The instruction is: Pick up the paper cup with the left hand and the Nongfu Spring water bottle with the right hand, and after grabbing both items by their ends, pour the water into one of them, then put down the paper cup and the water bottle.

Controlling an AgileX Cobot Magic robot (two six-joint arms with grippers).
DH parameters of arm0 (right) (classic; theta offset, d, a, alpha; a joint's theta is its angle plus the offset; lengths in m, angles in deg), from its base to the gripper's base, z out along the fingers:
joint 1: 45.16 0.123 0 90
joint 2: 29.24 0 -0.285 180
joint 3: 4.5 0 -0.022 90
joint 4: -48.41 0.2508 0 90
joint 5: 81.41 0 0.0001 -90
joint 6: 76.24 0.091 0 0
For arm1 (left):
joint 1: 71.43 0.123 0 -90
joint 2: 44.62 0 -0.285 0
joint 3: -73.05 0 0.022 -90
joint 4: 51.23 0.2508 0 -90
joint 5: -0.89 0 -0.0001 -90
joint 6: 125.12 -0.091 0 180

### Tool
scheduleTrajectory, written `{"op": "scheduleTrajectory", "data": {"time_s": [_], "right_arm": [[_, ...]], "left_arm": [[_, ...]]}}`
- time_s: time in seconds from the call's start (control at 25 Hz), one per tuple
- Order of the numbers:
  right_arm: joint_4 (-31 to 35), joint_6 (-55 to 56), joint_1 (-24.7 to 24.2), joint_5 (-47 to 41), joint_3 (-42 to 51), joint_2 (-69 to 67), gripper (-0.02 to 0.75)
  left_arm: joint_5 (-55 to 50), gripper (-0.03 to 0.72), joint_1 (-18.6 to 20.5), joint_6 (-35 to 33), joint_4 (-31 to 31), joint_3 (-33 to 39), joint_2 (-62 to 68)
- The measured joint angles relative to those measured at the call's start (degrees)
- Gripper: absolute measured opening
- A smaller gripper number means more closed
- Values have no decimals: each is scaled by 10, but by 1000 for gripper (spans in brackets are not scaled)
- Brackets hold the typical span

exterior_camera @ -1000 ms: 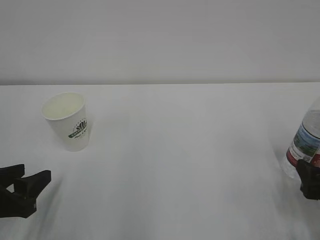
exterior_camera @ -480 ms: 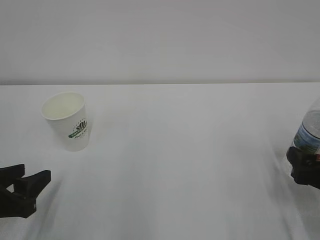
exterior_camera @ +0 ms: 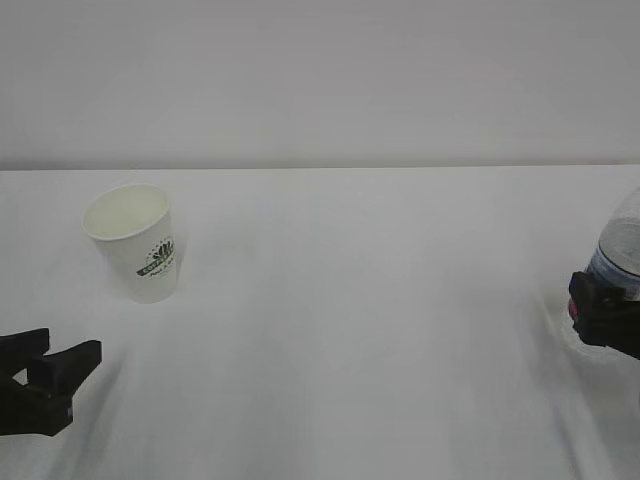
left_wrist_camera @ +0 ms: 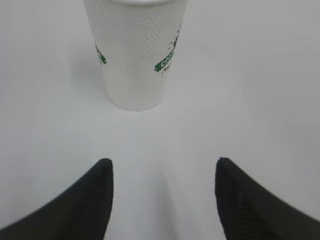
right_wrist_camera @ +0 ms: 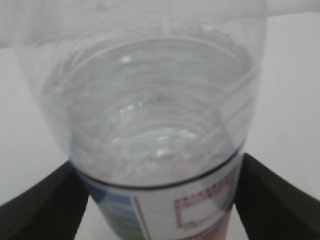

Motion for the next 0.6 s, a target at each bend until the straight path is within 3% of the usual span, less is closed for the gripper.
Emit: {"op": "scheduleTrajectory", "data": {"time_s": [0.6], "right_arm": [[11, 0, 0, 1, -53, -56, 669]], "left_arm": [[0, 465, 0, 0, 0, -1, 0]]}}
